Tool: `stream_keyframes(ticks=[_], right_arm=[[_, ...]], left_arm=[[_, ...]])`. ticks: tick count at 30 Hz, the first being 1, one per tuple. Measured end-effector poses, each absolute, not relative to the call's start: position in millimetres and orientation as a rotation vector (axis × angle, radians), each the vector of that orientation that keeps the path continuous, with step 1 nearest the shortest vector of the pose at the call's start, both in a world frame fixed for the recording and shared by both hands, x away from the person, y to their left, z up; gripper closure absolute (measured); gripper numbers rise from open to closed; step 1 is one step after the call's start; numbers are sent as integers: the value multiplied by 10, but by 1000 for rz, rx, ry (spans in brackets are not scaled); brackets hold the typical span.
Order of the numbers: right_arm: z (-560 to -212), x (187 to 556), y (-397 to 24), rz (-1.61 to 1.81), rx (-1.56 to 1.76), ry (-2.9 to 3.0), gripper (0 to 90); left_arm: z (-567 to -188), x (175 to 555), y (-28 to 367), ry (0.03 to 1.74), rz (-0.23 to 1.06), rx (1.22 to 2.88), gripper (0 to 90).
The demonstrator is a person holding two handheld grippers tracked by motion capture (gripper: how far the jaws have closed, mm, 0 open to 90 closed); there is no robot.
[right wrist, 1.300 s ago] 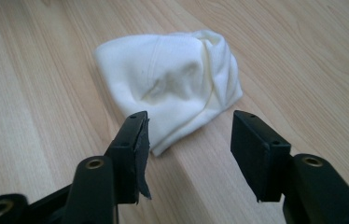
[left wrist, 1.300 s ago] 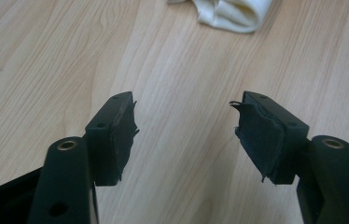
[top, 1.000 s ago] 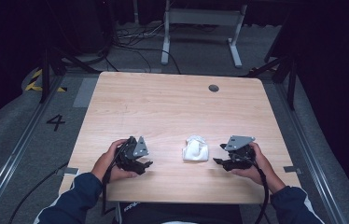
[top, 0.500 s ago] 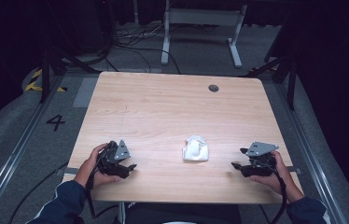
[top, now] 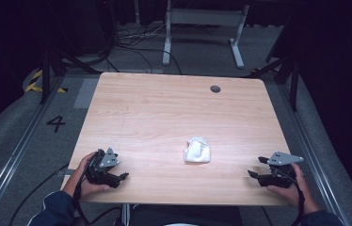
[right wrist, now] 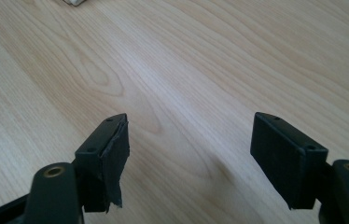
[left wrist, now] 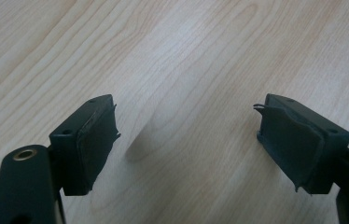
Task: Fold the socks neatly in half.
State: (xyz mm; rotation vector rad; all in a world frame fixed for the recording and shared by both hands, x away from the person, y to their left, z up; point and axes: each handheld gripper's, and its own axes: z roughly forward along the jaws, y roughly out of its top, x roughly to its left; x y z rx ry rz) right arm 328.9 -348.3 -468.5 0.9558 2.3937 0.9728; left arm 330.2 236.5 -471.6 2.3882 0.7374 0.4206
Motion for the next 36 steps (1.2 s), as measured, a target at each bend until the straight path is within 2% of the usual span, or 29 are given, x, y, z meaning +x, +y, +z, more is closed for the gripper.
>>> stream_keyframes(ticks=[12, 36], right_arm=[[-4868, 3123, -3839, 1045, 1142, 2312, 240], [-4872, 3103, -3911, 1026, 1200, 2272, 232]], left_arm=[[-4823, 3187, 2774, 902, 345, 2238, 157], [-4822, 3180, 2851, 936, 345, 2217, 166]])
